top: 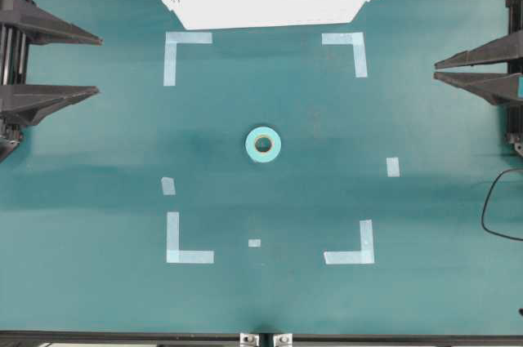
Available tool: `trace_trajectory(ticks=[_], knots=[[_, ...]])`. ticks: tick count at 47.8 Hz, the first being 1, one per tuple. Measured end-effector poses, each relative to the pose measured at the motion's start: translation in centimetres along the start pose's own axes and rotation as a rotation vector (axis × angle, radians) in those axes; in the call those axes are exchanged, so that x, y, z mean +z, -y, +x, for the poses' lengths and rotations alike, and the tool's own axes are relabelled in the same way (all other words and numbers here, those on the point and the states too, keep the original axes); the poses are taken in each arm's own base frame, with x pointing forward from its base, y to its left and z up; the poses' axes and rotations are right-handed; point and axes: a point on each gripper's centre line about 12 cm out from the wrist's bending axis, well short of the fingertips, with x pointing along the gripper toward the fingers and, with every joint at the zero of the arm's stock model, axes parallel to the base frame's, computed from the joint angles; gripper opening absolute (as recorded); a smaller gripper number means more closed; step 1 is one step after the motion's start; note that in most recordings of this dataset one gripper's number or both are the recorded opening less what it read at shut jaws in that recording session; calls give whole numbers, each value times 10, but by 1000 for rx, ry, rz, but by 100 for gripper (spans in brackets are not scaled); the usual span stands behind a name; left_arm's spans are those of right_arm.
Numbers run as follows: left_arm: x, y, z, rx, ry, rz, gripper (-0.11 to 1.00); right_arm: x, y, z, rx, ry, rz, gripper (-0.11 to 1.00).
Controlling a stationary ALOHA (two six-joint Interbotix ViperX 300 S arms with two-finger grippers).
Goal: Put the tape in the middle into the white basket.
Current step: 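Open the right gripper and move it inward toward the blue tape roll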
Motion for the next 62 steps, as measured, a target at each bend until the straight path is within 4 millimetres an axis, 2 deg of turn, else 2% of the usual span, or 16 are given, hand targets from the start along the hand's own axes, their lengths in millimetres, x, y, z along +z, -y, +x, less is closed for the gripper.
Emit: trace_trajectory(ticks=[2,5,7,11,15,26,29,32,42,45,48,62], knots=[[0,0,0,-2,0,-5,22,0,0,0,-2,0,4,22],[2,5,-1,-24,9,-20,8,-3,0,-1,-2,-2,9,8],[3,8,-3,-38,15,-23,2,-5,1,-3,-3,2,9,3],[1,9,-4,-43,15,-28,-7,-7,1,-5,-4,11,9,0],[-3,9,-6,-45,5,-32,-11,-9,1,-6,-6,18,9,0],[-12,12,-14,-65,0,-44,-11,-12,1,-4,-6,6,10,0],[-13,13,-19,-72,9,-45,-11,-14,1,-3,-6,0,12,8],[-15,13,-24,-75,15,-49,-11,-15,1,-2,-6,-5,12,21],[-26,12,-44,-78,-4,-50,-11,-15,1,-1,-8,-6,12,81],[-30,12,-48,-79,-18,-50,-11,-15,2,-1,-11,-1,12,94],[-35,12,-52,-77,-31,-49,-11,-16,2,0,-12,-1,11,97],[-76,11,-66,-78,-122,-42,-11,-30,3,17,-15,-21,10,97]])
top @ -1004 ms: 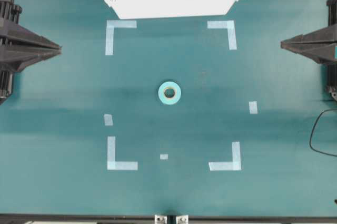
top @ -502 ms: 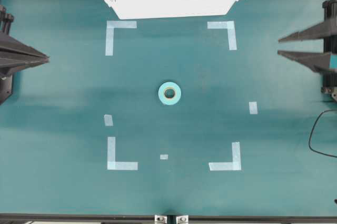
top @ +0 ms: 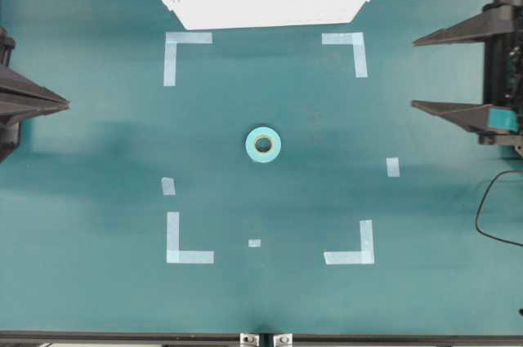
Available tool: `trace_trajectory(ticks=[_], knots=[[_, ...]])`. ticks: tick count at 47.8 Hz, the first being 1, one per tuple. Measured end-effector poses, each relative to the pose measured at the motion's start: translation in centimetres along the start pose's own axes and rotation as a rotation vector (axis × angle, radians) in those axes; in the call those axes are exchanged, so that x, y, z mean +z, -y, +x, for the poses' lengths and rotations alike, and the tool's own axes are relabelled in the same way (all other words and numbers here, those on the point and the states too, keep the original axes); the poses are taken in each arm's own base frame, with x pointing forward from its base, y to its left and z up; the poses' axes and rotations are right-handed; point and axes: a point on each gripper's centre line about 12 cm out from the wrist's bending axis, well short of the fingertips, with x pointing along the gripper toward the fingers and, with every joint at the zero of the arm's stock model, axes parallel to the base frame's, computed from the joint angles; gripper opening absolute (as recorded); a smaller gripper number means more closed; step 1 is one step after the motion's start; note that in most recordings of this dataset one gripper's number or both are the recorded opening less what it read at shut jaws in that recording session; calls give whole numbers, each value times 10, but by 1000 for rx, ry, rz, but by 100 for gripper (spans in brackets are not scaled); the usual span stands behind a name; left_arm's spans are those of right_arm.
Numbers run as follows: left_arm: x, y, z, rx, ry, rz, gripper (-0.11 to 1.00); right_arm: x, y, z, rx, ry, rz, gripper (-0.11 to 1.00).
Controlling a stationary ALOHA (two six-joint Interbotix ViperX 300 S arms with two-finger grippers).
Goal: Put the tape in the middle into the white basket.
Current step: 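Open the right gripper and move it inward toward the blue tape roll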
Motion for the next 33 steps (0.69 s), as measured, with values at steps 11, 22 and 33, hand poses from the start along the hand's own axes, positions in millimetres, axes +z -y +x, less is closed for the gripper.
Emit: trace_trajectory(ticks=[11,22,33], knots=[[-20,-1,-4,1,-31,0,-11,-11,0,19,-3,-49,6,97],[-39,-2,-6,4,-127,0,-11,-16,2,33,-15,-83,38,97],[-42,-2,-7,5,-155,-1,-11,-19,2,44,-16,-107,50,97]])
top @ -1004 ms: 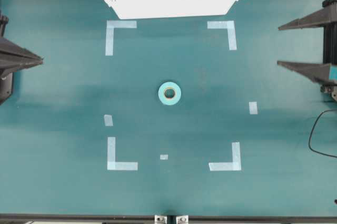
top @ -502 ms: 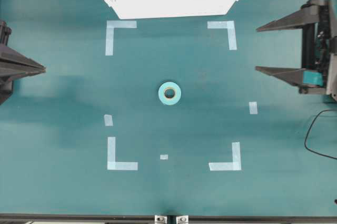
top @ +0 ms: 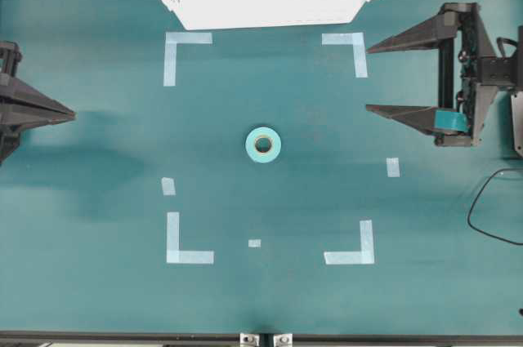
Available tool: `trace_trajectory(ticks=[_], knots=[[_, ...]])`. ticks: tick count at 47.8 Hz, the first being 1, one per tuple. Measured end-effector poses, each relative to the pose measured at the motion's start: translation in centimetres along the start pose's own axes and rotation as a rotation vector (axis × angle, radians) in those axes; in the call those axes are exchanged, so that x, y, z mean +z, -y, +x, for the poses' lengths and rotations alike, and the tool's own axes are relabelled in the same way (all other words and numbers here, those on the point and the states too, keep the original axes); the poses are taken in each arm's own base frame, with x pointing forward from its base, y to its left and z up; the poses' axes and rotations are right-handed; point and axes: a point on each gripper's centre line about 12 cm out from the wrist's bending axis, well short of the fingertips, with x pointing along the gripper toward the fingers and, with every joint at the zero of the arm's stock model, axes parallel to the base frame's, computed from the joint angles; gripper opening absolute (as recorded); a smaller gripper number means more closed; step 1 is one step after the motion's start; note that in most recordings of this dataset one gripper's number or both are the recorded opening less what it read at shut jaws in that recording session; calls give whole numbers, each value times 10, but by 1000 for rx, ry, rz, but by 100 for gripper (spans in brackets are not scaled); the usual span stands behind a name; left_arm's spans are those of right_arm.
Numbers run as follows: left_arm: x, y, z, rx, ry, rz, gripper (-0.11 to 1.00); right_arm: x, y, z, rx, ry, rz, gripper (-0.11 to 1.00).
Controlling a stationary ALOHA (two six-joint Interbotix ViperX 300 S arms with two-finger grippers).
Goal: Put the tape in the middle into the white basket.
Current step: 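Open the right gripper and move it inward toward the blue tape roll, then lower the open right gripper around the blue tape roll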
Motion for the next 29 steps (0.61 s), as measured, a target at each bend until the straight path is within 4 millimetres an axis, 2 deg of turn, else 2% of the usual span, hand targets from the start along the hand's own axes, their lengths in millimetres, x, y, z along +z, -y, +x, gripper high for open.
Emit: trace_trajectory(ticks=[29], knots=[[0,0,0,1,0,0,-11,-29,0,41,-6,-163,48,97]])
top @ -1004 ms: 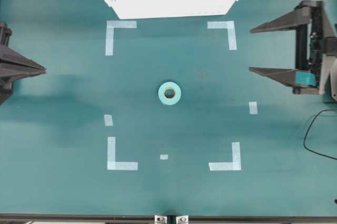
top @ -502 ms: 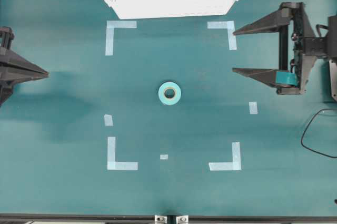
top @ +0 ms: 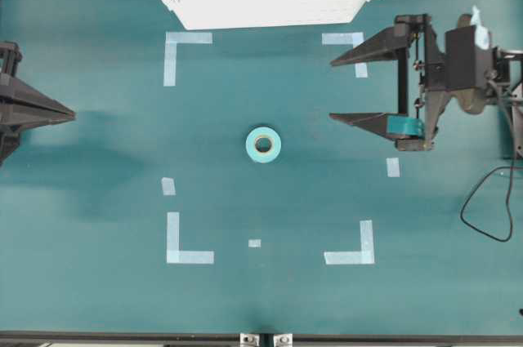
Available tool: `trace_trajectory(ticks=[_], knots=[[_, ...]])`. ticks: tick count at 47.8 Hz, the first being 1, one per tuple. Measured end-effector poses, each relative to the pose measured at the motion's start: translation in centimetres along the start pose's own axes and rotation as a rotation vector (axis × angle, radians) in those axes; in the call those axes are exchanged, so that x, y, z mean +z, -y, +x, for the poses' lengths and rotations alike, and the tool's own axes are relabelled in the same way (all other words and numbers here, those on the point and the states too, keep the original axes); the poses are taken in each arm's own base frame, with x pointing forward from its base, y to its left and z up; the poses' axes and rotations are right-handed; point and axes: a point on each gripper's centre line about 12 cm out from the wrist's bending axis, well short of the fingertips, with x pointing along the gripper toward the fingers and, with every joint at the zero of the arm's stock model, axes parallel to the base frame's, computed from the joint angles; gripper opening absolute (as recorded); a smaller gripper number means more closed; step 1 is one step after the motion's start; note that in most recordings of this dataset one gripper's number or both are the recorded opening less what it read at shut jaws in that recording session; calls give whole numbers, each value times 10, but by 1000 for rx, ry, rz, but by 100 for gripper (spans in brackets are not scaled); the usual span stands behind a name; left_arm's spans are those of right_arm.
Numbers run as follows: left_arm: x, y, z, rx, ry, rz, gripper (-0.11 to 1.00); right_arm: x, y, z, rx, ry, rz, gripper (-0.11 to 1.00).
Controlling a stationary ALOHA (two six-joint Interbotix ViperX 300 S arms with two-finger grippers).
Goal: Put the tape in the middle into the white basket.
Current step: 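Lower the open right gripper around the blue tape roll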
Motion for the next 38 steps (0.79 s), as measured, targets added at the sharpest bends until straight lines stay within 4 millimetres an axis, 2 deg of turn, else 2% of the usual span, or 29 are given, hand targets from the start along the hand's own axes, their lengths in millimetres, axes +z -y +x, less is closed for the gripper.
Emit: trace_trajectory(ticks=[12,38], knots=[[0,0,0,-1,-2,0,-11,-7,-6,12,17,-36,26,97],[-3,0,0,-1,-8,2,-11,-28,-6,43,8,-123,46,97]])
